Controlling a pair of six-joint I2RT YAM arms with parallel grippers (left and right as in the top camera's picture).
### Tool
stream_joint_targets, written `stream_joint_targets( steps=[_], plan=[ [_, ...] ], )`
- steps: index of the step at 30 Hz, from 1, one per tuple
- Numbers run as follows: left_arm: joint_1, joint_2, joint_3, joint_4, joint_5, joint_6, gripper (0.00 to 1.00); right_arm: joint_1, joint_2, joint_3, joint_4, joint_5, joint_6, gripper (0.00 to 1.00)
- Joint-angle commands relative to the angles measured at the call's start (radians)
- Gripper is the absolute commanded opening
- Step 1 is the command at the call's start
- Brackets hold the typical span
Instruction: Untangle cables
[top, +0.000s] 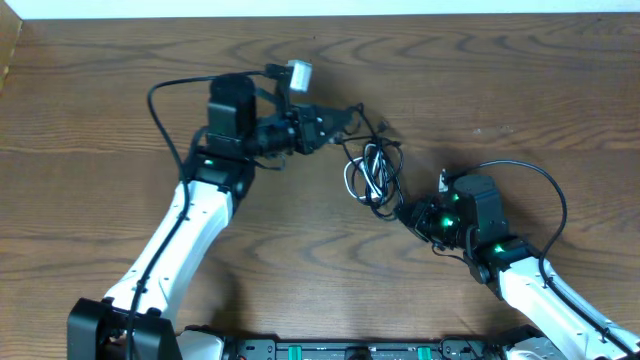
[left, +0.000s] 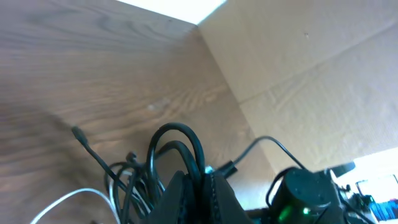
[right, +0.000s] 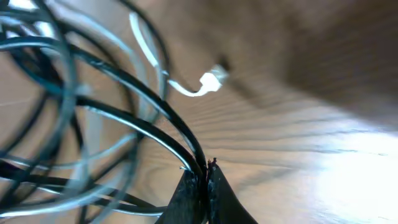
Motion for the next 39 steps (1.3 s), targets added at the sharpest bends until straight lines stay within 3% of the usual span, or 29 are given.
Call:
stream_joint_targets(
  steps=[1, 9, 20, 24, 33, 35, 36, 39],
  plan=[
    [0.061, -0.013, 0.01, 0.021, 0.009, -0.006, 0.08, 0.005, 0.005, 0.005, -0.063, 0.105, -0.055, 0.01],
    [0.161, -0.013, 0.01, 0.019, 0.009, -0.005, 0.08, -0.077, -0.006, 0.005, -0.143, 0.145, -0.189, 0.01],
    [0.245, -0.013, 0.01, -0.053, 0.008, -0.005, 0.08, -0.417, -0.18, 0.005, -0.282, 0.145, -0.308, 0.01],
    [0.249, -0.013, 0.01, -0.058, 0.008, -0.005, 0.07, -0.474, -0.248, 0.005, -0.288, 0.119, -0.309, 0.01],
    [0.23, -0.013, 0.01, -0.151, 0.008, -0.005, 0.08, -0.47, -0.28, 0.005, -0.114, -0.397, -0.465, 0.01],
    [0.213, -0.013, 0.01, -0.198, 0.008, 0.0, 0.17, -0.47, -0.28, 0.005, -0.07, -0.457, -0.465, 0.01],
    [0.204, -0.013, 0.01, -0.221, 0.006, 0.0, 0.39, -0.47, -0.28, 0.005, -0.048, -0.475, -0.465, 0.01],
    [0.175, -0.013, 0.01, -0.267, 0.004, 0.003, 0.71, -0.47, -0.28, 0.005, -0.005, -0.488, -0.465, 0.01]
  ],
)
